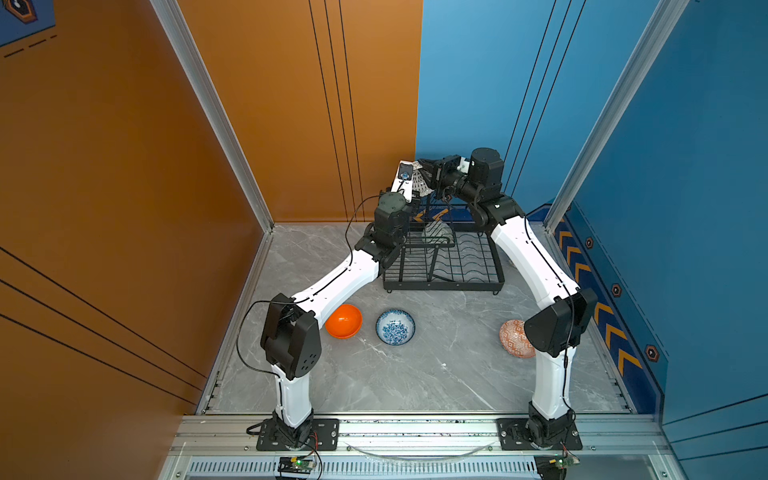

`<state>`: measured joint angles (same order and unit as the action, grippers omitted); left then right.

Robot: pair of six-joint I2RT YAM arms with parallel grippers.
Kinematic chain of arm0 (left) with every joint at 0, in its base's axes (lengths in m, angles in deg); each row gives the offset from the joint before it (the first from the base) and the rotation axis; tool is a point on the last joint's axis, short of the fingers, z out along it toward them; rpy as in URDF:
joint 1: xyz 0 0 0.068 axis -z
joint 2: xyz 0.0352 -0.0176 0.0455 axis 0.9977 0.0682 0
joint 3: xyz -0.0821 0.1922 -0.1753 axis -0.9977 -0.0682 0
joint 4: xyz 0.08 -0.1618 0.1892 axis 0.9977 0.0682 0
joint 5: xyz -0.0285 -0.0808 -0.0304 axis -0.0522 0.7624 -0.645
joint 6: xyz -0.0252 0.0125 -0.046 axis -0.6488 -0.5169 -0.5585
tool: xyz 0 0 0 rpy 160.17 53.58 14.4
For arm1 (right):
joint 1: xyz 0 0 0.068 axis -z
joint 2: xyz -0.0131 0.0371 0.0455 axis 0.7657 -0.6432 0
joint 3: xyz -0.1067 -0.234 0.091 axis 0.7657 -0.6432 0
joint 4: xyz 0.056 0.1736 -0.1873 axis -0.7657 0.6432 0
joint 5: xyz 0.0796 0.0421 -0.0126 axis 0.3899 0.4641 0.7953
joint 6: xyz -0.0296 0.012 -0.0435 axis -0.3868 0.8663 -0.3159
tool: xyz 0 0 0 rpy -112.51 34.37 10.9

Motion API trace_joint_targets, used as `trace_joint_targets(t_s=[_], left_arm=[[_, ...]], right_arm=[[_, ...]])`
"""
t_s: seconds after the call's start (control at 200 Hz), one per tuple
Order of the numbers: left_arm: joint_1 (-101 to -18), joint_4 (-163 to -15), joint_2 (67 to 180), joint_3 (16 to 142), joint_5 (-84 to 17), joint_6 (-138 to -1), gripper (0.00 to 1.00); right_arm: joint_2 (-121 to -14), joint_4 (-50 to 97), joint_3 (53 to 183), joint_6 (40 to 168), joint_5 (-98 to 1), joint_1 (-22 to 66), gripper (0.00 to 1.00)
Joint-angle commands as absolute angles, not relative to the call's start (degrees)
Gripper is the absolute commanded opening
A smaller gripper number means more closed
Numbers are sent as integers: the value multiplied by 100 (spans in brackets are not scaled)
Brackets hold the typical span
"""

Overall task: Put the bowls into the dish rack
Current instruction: 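Carry the white bowl toward the rack with the right gripper while the left releases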

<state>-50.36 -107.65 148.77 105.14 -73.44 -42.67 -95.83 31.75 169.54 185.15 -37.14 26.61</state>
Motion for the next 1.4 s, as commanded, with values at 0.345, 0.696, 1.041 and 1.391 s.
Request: trace_joint_targets(t_s=[0.345,0.696,1.041,1.391], left_arm=[[-4979,-11208,14444,10549,-7548,-4049,14],[-4948,-11094,14329,10554,-7531,-4297,69],[-4966,-9736,13843,10509,-6898,-5229,98],[-5313,-8172,13868,11207,-4833,-6450,98]], right_arm=[[-9619,3075,17100,17931,-3829,2777,0],[-9622,2670,17091,17897,-3754,2930,0],[-9590,2457,17073,17705,-3666,3219,0],[-8817,1291,15664,17288,-3687,3763,0]])
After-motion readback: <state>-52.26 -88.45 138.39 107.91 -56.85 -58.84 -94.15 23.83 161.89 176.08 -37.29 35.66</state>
